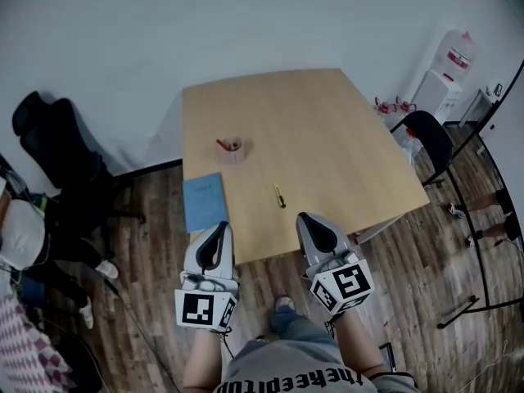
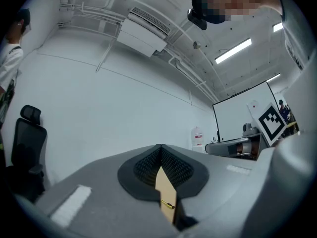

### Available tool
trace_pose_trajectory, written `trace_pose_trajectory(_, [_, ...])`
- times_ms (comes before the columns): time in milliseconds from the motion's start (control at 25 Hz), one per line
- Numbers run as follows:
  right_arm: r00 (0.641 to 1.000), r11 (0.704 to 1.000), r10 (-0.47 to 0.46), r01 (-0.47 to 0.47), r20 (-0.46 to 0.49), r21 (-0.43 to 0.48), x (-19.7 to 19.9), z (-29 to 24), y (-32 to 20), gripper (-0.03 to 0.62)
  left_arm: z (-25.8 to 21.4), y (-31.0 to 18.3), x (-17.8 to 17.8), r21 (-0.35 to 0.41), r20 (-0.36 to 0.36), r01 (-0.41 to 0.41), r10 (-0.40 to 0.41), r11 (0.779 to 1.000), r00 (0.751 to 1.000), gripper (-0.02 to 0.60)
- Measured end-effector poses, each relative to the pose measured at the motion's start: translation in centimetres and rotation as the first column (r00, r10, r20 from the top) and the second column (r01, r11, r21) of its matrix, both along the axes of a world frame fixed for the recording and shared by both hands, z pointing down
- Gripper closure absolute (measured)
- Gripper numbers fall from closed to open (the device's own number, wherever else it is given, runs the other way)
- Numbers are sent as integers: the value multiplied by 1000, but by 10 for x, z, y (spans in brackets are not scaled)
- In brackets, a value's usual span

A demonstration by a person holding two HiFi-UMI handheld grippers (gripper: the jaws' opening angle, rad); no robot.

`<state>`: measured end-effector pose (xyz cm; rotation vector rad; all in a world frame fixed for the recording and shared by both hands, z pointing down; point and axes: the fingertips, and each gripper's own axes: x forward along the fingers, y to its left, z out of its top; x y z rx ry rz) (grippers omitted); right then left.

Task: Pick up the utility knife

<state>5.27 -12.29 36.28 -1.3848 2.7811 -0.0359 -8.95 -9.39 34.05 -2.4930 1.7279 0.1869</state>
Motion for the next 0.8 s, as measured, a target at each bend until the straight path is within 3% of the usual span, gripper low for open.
trace_pose_trajectory(480, [992,993,-102,97,-70,-71,16,17,-70,592,-5,-50,24,0,13,78,-78,997,997,561])
trace_pose_trajectory(800, [980,961,-155,119,-127,-249,9,64,-104,592,1,-65,32,-29,39,69,-68,997,997,561])
